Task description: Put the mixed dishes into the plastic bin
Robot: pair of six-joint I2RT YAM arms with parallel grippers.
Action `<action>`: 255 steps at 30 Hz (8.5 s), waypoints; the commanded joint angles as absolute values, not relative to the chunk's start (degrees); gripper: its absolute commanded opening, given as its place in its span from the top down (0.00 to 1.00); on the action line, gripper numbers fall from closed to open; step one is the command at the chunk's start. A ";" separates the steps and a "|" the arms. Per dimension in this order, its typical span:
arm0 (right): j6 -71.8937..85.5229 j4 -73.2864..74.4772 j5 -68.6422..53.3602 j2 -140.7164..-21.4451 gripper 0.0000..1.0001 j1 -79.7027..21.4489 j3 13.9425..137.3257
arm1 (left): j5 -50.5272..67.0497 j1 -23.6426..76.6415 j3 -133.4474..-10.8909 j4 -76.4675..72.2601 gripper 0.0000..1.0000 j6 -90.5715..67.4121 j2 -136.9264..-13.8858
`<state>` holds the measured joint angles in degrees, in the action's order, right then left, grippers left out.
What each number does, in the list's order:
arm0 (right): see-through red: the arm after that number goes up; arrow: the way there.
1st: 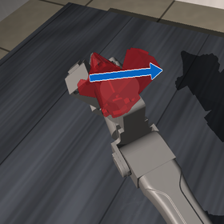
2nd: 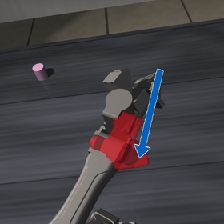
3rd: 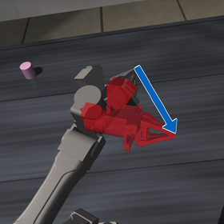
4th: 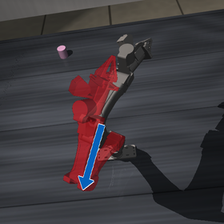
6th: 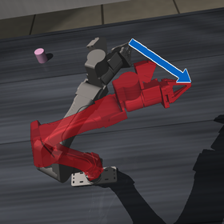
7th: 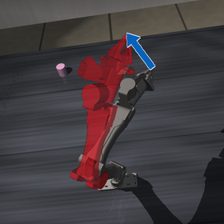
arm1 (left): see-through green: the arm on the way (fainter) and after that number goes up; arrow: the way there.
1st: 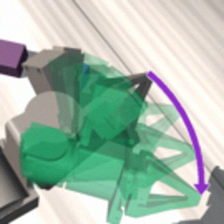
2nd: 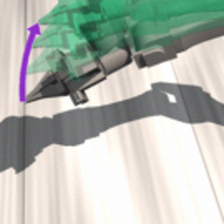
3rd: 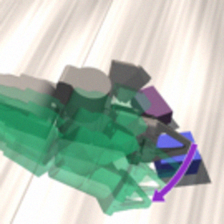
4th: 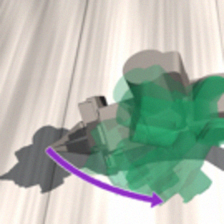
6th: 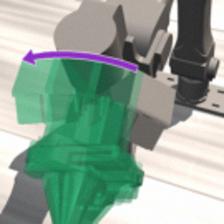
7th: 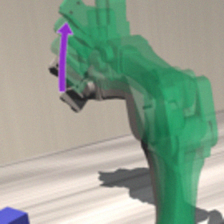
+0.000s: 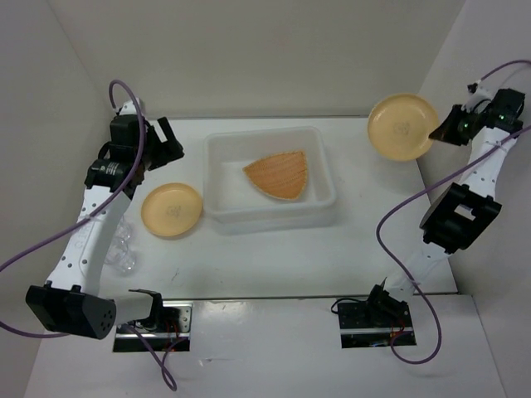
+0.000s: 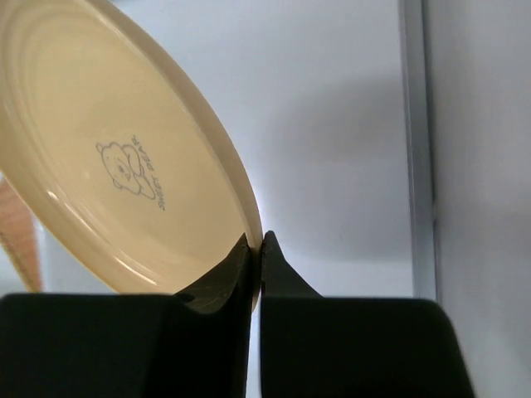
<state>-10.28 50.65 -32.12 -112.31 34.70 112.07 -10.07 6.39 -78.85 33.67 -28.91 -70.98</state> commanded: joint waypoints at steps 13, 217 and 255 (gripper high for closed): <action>-37.00 74.53 -41.68 -129.89 1.00 7.15 147.64 | -7.47 6.06 -73.83 43.33 0.06 -36.56 -66.19; -19.69 74.27 -17.23 -140.98 0.02 -5.27 177.36 | -17.58 -19.95 -64.50 45.97 0.12 -44.13 -90.70; -19.69 74.27 -16.17 -141.50 0.02 -5.27 175.78 | -23.39 -20.13 -73.57 46.24 0.20 -39.90 -98.70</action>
<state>-19.97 73.82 -16.64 -141.36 -4.69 175.81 -22.50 -19.68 -74.26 47.44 -40.71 -96.86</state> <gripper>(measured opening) 0.983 0.806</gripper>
